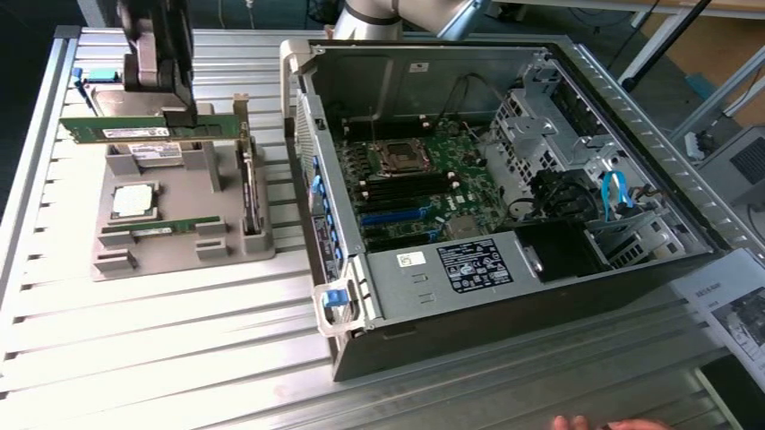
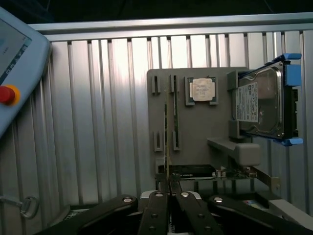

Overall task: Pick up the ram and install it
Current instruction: 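Pick up the ram and move it above insertion slot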

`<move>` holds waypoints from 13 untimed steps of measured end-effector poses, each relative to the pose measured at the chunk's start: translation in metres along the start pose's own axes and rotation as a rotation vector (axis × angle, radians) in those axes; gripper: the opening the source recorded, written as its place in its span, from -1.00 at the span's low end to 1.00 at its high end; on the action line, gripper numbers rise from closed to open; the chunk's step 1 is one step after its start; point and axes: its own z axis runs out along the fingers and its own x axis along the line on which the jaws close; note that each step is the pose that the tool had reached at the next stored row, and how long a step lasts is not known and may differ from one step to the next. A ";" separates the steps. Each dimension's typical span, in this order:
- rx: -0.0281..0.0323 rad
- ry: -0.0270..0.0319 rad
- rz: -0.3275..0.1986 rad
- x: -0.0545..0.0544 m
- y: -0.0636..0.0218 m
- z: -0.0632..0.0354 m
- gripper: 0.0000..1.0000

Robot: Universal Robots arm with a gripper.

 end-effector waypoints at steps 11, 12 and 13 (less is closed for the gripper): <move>-0.0001 0.0002 -0.003 -0.001 -0.0207 -0.0006 -0.76; -0.0002 0.0001 -0.003 -0.001 -0.0222 -0.0006 -0.76; -0.0001 0.0001 -0.003 -0.001 -0.0238 -0.0006 -0.76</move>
